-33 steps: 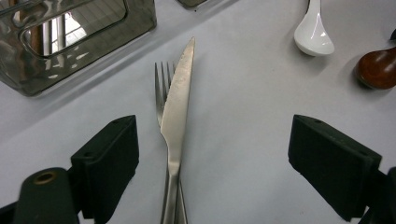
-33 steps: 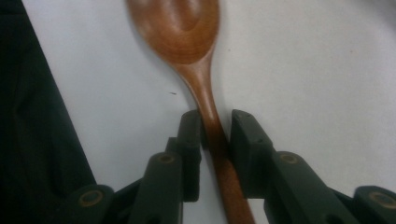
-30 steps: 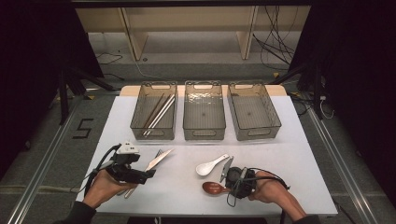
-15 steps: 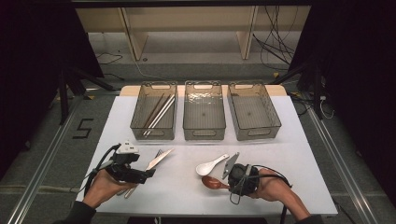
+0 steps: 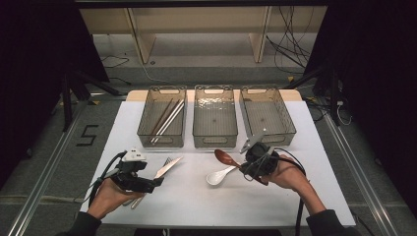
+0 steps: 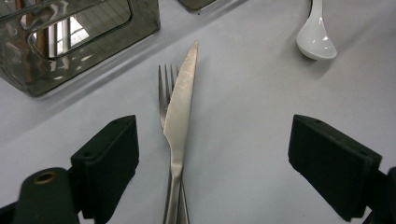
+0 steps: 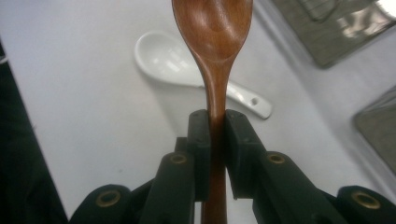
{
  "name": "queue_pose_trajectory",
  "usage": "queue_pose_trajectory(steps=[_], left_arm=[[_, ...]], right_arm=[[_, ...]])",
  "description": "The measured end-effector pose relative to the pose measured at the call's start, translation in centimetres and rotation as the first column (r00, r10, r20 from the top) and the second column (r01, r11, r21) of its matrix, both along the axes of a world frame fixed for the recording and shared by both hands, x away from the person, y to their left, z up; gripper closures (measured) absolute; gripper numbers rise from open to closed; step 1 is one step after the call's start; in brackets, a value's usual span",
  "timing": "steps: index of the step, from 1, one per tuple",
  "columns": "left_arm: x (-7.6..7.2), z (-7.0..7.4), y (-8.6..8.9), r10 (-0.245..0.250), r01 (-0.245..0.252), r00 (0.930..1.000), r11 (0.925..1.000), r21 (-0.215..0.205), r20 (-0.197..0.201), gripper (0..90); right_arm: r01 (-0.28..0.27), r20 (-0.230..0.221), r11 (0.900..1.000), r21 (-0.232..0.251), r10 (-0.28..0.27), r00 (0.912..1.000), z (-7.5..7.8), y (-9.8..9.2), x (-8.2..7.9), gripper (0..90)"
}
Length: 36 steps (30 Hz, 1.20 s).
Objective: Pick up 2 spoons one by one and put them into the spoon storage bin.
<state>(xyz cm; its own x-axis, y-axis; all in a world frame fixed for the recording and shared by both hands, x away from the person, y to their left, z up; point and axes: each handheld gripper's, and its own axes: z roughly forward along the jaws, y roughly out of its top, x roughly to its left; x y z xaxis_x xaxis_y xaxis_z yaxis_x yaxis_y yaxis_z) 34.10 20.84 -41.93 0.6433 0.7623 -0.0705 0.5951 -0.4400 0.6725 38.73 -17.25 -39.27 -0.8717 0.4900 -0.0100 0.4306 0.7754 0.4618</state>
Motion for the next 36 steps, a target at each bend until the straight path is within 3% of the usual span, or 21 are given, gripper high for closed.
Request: queue_pose_trajectory(steps=[12,21,29,36], left_arm=[[0.0,0.0,0.0,0.006,-0.006,1.0,1.0,-0.006,0.002,15.5],[0.0,0.0,0.1,0.007,-0.007,1.0,1.0,-0.005,0.005,15.5],[0.0,0.0,0.0,0.007,-0.007,1.0,0.9999,-0.008,0.001,15.5],[0.1,-0.1,0.1,0.009,-0.009,1.0,0.9999,-0.01,-0.001,15.5]], right_arm=[[0.117,0.01,0.992,0.041,-0.118,0.993,2.3,0.8,4.3,81.7],[0.17,0.006,0.984,0.059,-0.171,0.9853,3.7,2.1,7.3,81.7],[0.212,-0.012,0.975,0.057,-0.212,0.9772,3.9,3.2,9.7,81.7],[0.235,0.002,0.971,0.043,-0.235,0.9719,4.4,4.6,11.9,81.6]])
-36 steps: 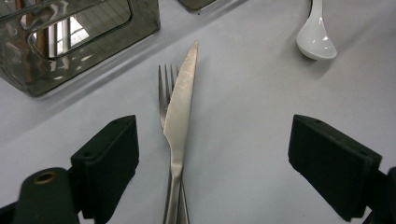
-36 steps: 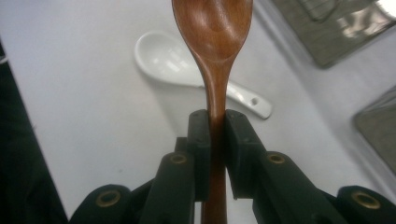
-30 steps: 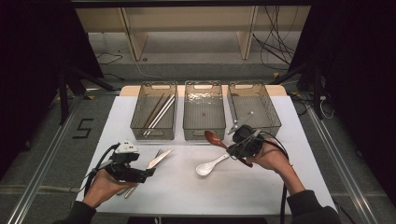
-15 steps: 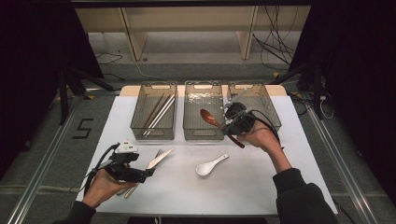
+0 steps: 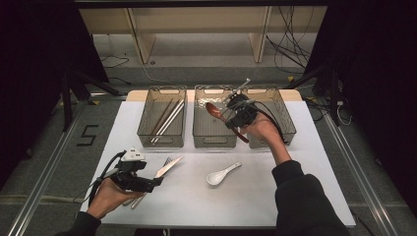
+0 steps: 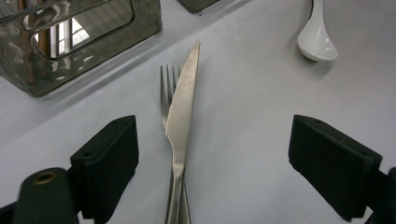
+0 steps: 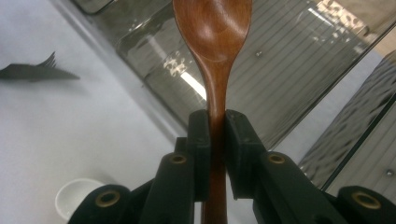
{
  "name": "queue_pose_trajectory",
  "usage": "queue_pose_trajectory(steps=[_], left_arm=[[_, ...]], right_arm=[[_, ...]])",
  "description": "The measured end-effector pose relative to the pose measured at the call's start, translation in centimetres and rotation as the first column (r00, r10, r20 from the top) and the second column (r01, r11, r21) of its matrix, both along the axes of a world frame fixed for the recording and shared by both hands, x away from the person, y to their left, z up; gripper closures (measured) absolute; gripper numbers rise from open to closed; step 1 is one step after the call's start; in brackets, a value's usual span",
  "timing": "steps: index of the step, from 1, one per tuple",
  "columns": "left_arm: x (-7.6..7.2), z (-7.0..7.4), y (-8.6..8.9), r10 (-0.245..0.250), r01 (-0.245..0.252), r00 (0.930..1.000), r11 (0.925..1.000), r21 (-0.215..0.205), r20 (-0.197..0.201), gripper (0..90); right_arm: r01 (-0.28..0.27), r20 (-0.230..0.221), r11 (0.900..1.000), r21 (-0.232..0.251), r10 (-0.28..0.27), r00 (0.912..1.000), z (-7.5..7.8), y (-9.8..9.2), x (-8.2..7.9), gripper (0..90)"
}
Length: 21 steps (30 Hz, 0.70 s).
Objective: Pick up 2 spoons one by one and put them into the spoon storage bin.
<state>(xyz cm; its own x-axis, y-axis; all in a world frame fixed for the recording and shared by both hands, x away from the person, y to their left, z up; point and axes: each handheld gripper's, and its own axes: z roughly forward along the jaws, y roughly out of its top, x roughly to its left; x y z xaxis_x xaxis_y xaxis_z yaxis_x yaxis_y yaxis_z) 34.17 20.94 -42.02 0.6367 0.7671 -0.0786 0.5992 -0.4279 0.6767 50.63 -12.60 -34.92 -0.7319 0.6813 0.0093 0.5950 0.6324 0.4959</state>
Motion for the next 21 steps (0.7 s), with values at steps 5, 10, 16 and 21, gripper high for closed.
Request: queue_pose_trajectory(steps=[5,10,16,21], left_arm=[[0.0,0.0,0.0,0.0,0.0,1.0,1.0,-0.003,0.001,15.5],[0.1,-0.1,-0.1,-0.009,0.009,1.0,1.0,0.0,-0.002,15.5],[0.2,-0.1,-0.1,-0.014,0.014,0.9999,0.9999,0.003,-0.005,15.5],[0.2,-0.2,-0.1,-0.015,0.015,0.9999,0.9999,0.002,-0.001,15.5]], right_arm=[[0.027,-0.006,1.0,-0.003,-0.027,0.9996,0.2,0.7,1.4,81.6],[0.057,-0.009,0.998,-0.008,-0.057,0.9983,0.2,1.4,2.6,81.5],[0.079,-0.01,0.997,-0.005,-0.079,0.9968,0.2,2.5,3.8,81.5],[0.091,-0.005,0.996,-0.01,-0.091,0.9958,0.2,3.4,4.4,81.4]])
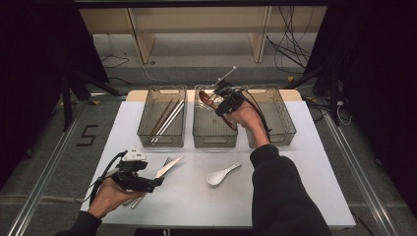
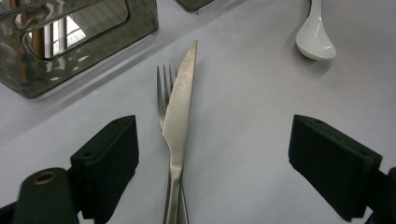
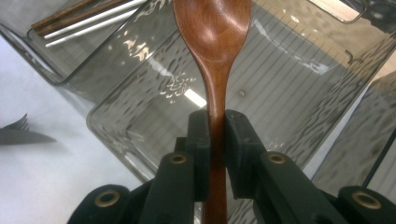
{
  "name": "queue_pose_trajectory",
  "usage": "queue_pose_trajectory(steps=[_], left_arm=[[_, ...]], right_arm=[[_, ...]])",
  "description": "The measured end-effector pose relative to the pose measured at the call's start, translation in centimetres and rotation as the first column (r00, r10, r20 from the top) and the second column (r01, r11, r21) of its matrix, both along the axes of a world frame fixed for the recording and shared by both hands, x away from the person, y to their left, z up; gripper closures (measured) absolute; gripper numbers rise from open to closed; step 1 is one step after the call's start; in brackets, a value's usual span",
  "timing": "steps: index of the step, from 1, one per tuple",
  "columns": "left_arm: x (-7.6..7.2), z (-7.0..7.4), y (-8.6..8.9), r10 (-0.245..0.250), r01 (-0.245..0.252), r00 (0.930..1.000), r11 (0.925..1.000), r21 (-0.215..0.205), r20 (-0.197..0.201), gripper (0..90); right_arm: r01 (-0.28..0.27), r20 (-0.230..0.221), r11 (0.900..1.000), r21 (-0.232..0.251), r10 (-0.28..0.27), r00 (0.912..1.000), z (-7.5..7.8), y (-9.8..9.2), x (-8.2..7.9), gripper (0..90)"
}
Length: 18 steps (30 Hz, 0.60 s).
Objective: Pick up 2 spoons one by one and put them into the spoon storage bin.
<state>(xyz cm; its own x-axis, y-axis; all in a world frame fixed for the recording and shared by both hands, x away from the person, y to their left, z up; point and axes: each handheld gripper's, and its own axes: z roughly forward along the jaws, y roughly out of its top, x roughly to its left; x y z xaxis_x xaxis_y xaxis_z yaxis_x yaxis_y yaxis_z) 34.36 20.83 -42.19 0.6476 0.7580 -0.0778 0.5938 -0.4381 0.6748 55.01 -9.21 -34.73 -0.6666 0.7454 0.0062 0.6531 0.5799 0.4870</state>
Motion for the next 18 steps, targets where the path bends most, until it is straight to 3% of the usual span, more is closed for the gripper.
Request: queue_pose_trajectory(steps=[15,18], left_arm=[[0.0,0.0,0.1,0.003,-0.003,1.0,1.0,-0.007,-0.004,15.5],[0.0,0.1,0.3,0.009,-0.009,1.0,0.9999,-0.009,-0.002,15.5]], right_arm=[[0.044,-0.007,0.999,-0.015,-0.044,0.999,-1.4,1.5,1.0,80.4],[0.054,-0.006,0.999,-0.007,-0.054,0.9985,-1.7,1.5,1.3,71.6]])
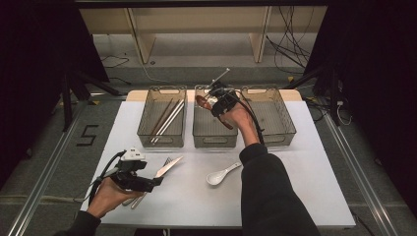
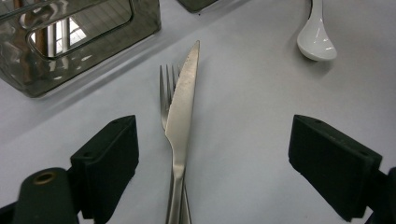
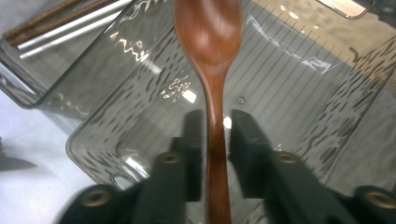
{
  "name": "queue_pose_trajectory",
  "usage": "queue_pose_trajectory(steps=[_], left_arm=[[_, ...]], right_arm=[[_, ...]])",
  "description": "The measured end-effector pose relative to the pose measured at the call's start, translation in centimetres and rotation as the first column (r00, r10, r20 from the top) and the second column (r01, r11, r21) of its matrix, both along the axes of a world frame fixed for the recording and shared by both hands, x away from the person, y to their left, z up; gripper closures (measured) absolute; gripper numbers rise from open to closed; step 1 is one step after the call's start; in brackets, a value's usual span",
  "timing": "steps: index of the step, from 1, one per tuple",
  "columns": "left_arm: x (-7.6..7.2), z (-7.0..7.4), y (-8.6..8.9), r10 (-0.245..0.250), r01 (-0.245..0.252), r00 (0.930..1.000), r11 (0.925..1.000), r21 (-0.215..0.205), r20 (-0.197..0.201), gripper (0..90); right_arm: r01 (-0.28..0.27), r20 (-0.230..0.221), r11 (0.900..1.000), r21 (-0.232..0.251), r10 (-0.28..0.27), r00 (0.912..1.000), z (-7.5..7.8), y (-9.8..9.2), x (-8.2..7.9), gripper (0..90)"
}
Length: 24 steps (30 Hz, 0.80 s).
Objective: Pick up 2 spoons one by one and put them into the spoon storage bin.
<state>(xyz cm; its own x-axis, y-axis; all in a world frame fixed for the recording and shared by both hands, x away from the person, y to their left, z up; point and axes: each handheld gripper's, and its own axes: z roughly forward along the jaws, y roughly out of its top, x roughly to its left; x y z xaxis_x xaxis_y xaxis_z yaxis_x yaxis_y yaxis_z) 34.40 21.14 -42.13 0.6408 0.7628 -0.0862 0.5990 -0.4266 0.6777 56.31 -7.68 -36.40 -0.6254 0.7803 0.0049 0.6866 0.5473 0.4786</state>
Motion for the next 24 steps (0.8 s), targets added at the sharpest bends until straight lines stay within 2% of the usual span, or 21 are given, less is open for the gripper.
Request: queue_pose_trajectory(steps=[3,5,7,9,12,16,21,24], left_arm=[[0.0,0.0,0.0,0.0,0.0,1.0,1.0,-0.002,-0.002,15.5],[0.0,0.0,0.0,-0.007,0.007,1.0,1.0,0.004,-0.007,15.5],[0.0,0.0,-0.1,-0.005,0.005,1.0,1.0,0.003,-0.004,15.4],[0.0,0.0,0.0,-0.005,0.005,1.0,1.0,0.004,-0.005,15.4],[0.0,0.0,0.0,-0.003,0.003,1.0,1.0,0.007,-0.005,15.5],[0.0,0.0,0.0,-0.002,0.002,1.0,1.0,0.007,-0.004,15.5],[0.0,0.0,-0.1,-0.001,0.001,1.0,1.0,0.008,-0.003,15.4],[0.0,0.0,-0.1,0.0,0.001,1.0,1.0,0.008,-0.003,15.4]], right_arm=[[-0.003,-0.011,1.0,0.004,0.003,0.9999,0.1,0.0,-0.1,59.2],[-0.014,-0.011,1.0,0.013,0.014,0.9998,0.3,-0.1,-0.3,55.8],[-0.047,0.007,0.999,0.011,0.047,0.9989,0.5,-0.3,-0.6,51.2],[-0.079,0.005,0.997,0.02,0.079,0.9969,0.7,-0.6,-1.1,46.7],[-0.11,0.001,0.994,0.022,0.11,0.9939,0.9,-1.2,-2.0,43.2],[-0.136,0.004,0.989,0.053,0.136,0.9907,1.1,-2.2,-3.6,40.8],[-0.18,0.03,0.98,0.08,0.178,0.9836,1.2,-3.5,-6.5,38.0],[-0.183,0.029,0.977,0.11,0.18,0.9831,1.1,-4.2,-8.0,37.7]])
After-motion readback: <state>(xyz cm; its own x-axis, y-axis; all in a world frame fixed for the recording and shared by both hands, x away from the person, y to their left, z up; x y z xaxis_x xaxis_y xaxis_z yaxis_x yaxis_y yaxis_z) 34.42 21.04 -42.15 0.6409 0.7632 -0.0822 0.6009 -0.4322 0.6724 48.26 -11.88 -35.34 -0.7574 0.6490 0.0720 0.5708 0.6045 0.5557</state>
